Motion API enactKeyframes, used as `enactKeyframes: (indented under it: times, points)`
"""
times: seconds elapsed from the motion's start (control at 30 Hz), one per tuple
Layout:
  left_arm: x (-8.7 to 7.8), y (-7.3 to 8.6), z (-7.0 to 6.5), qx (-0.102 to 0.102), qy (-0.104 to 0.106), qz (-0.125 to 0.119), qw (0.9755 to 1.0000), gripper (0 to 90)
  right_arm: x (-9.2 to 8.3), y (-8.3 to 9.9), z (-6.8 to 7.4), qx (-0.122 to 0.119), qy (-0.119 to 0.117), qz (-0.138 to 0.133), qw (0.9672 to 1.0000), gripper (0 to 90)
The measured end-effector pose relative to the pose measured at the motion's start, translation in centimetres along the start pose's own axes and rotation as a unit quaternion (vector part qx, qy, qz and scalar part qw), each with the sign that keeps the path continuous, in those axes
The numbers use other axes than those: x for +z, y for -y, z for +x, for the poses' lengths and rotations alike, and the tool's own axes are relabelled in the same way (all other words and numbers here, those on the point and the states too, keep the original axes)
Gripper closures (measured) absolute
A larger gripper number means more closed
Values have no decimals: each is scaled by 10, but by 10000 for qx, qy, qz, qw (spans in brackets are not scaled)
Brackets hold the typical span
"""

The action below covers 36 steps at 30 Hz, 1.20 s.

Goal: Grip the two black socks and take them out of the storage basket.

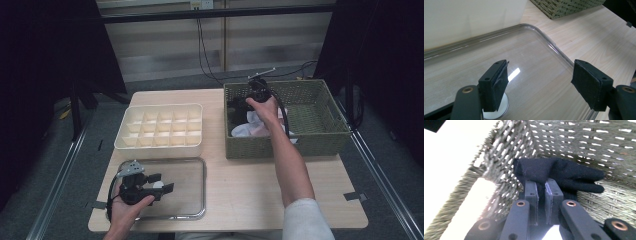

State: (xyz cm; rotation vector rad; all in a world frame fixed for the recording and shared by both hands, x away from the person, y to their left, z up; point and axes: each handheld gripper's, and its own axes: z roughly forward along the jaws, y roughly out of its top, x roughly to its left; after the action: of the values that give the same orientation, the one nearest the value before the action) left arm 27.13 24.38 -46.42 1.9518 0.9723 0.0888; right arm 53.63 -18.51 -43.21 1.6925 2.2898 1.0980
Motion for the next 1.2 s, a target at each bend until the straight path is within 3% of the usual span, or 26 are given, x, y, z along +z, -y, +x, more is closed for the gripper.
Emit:
enactKeyframes:
  times: [0.17,0.3,0.83,1.2]
  points:
    - [0,0,1,8,16,-20,10000,286,-8,0,0,59,-117,-99,9999,822]
    - [1,-1,2,39,14,-33,10000,284,-18,1,0,98,-251,-336,9991,825]
    - [2,-1,2,96,12,-77,9999,284,-50,3,1,100,-402,-782,9961,829]
    - [2,-1,0,186,20,-64,9998,283,-66,18,0,150,-547,-1051,9928,830]
